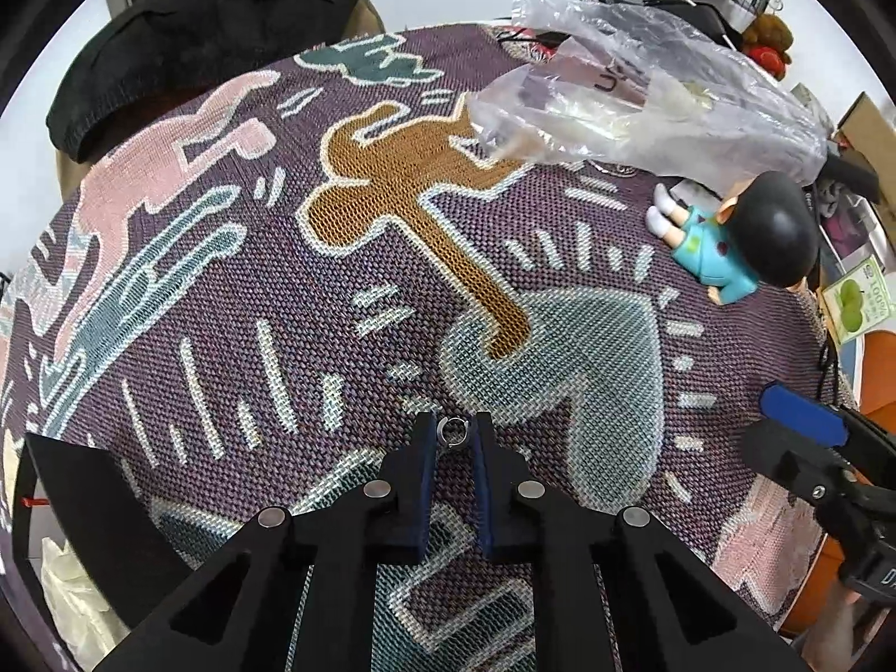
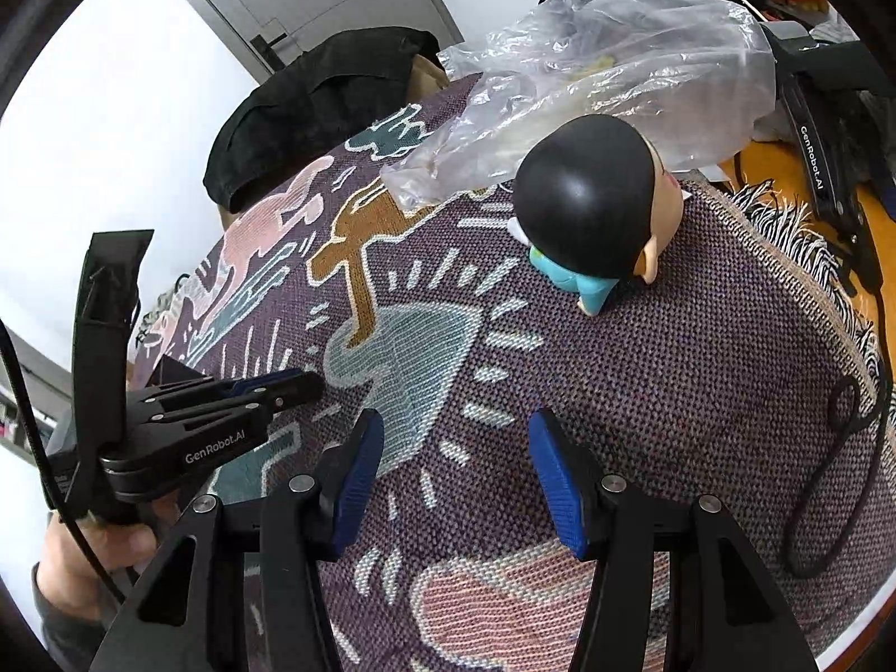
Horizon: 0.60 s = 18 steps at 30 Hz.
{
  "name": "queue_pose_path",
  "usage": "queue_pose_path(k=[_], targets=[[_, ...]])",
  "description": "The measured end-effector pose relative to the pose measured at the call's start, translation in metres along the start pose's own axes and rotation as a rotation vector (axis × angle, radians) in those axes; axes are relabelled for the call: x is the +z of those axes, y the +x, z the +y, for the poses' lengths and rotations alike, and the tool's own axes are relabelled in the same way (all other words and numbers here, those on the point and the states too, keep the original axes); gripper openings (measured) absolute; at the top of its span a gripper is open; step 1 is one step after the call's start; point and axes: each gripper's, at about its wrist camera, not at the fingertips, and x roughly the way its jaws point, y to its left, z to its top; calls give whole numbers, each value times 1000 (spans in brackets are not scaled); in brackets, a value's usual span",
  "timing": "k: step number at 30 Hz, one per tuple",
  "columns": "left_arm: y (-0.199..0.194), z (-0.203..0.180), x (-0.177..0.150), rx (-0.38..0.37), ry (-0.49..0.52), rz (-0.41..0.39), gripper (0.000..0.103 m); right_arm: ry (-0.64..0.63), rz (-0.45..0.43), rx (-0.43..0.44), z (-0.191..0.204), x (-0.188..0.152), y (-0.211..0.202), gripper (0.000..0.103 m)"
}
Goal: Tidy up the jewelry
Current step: 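Grasp the small silver ring with the left tool, then carry the silver ring over the black box and open the left tool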
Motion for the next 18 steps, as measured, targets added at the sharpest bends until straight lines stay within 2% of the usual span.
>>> queue_pose_path(k=[7,18], targets=[[-47,18,-10,-6,-13,-75,13,-10,-22,12,12,-3,-7,55],[-112,84,-40,25,-106,-170,13,-61,-18,64,60,-13,2,55]])
